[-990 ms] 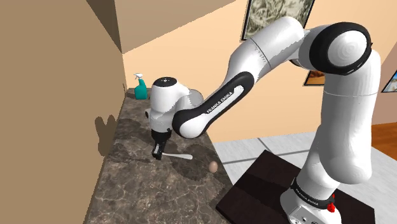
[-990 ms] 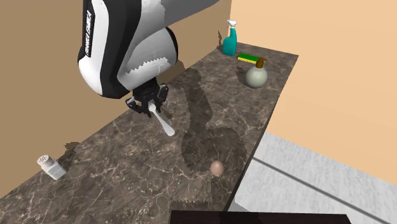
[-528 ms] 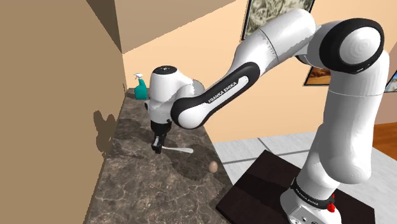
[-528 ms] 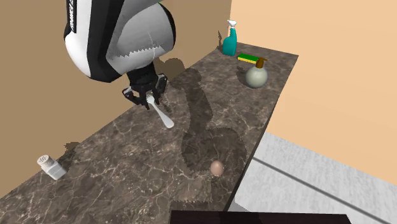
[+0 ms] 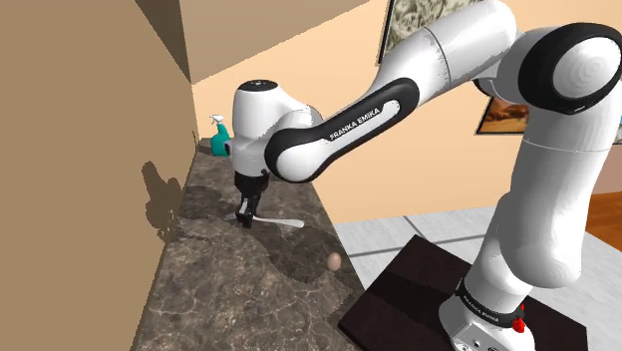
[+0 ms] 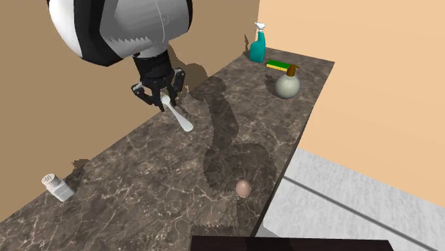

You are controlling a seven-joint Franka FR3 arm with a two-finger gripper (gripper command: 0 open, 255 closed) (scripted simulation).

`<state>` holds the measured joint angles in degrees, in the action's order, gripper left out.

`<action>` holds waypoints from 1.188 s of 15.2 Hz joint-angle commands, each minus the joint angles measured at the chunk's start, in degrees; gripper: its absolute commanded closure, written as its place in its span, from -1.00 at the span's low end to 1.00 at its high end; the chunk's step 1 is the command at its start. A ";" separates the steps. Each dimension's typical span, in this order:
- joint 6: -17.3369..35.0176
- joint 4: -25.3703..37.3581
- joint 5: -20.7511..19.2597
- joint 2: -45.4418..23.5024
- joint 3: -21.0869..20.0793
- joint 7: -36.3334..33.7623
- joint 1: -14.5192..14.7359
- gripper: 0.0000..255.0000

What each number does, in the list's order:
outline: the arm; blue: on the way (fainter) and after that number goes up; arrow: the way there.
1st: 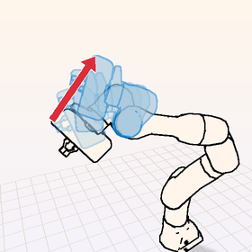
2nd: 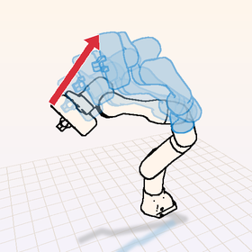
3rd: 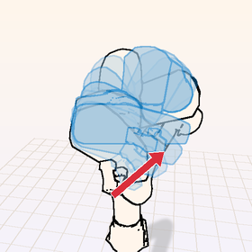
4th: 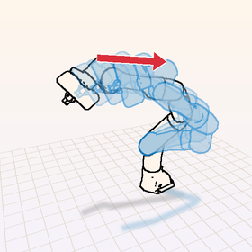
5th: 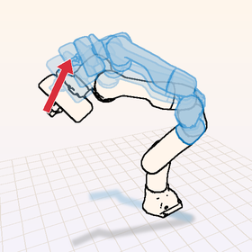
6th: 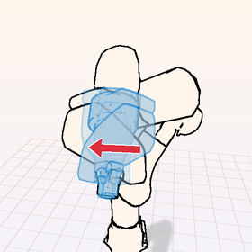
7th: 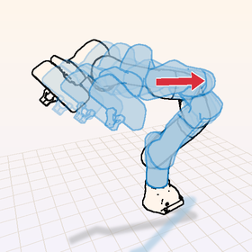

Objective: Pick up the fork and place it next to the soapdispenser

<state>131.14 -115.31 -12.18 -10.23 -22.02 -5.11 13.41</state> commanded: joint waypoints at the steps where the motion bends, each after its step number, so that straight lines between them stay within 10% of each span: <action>1: -0.95 0.36 0.45 0.65 -0.12 0.34 -0.07 1.00; 18: -3.21 14.15 2.61 -9.16 7.18 22.06 -12.11 1.00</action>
<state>128.23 -102.14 -9.77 -18.83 -15.19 15.57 2.08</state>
